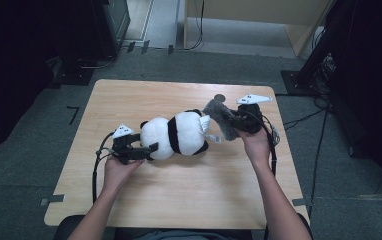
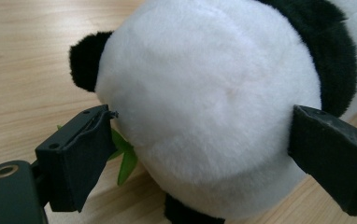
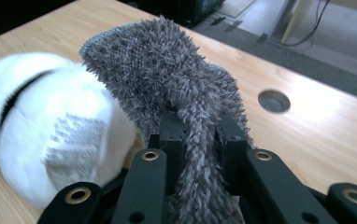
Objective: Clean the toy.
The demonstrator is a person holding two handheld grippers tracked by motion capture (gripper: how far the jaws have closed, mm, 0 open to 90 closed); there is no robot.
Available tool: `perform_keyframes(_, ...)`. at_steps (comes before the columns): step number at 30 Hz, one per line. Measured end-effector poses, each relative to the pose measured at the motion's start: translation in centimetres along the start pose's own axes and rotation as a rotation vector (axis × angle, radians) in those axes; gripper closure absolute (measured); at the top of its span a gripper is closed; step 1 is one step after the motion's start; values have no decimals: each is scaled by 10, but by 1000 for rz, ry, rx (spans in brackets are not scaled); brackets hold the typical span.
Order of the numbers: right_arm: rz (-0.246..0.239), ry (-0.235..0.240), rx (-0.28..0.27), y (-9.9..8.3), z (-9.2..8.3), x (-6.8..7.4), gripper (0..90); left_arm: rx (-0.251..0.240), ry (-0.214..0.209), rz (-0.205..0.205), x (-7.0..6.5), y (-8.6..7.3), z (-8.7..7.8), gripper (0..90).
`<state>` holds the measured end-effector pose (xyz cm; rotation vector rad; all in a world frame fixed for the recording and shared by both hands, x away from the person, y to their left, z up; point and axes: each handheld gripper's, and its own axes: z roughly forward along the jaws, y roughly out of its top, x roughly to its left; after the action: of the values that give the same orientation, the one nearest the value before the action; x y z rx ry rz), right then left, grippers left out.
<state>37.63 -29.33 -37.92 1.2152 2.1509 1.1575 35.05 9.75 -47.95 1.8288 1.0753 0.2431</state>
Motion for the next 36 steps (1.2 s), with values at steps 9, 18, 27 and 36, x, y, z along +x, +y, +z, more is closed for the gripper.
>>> perform_keyframes(9,-43,33,-32,30,7,17,772,3,-14,11,0,0,-1,134)
perform_keyframes(18,-123,93,-27,56,30,50,768,-19,-3,11,-4,-1,-4,286)
perform_keyframes(27,-156,175,-2,71,64,85,762,-16,-8,9,-4,-2,-5,402)
perform_keyframes(36,-196,230,74,69,99,117,753,-14,-2,13,-5,-1,-6,483)
